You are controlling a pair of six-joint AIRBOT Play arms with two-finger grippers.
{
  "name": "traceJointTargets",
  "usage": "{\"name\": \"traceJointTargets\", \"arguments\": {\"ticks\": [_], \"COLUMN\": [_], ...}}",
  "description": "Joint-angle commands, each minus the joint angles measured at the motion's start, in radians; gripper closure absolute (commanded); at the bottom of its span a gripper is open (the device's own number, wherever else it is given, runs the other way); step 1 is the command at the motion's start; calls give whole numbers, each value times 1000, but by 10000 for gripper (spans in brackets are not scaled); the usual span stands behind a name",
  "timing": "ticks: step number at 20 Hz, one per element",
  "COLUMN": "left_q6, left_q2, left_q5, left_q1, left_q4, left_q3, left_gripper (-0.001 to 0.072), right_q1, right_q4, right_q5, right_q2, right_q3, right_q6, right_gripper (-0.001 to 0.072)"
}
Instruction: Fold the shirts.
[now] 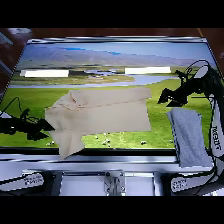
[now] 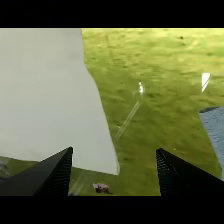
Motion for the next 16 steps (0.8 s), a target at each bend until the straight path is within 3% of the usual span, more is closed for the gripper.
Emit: {"name": "traceJointTargets", "arguments": {"ticks": [1,3,5,6,7,10,13,16], "left_q6": [7,7,2,5,20,55,92,95], "left_q2": [-42,-41,-41,-41,-41,-40,-40,-38], "left_q5": [53,101,121,121,111,80,40,19], "left_q1": [-6,-6,-6,-6,-6,-6,-6,-6], "left_q4": [-24,-57,-95,-102,-111,-127,-127,-127], "left_q3": [-4,-4,-4,-4,-4,-4,-3,-2], "left_gripper": [127,378,426,597,671,671,671,670], "right_q1": [2,2,2,2,2,-14,-57,-72], "right_q4": [38,41,41,37,33,56,211,224], "right_q5": [-3,-2,-2,-2,3,45,40,3], "right_q2": [1,1,0,0,-4,-16,-24,-46], "right_q3": [-6,-6,-6,-6,-7,-83,-262,-351], "right_q6": [-4,-3,-3,-3,-4,-39,-96,-70], "right_gripper": [68,68,68,68,68,68,68,67]}}
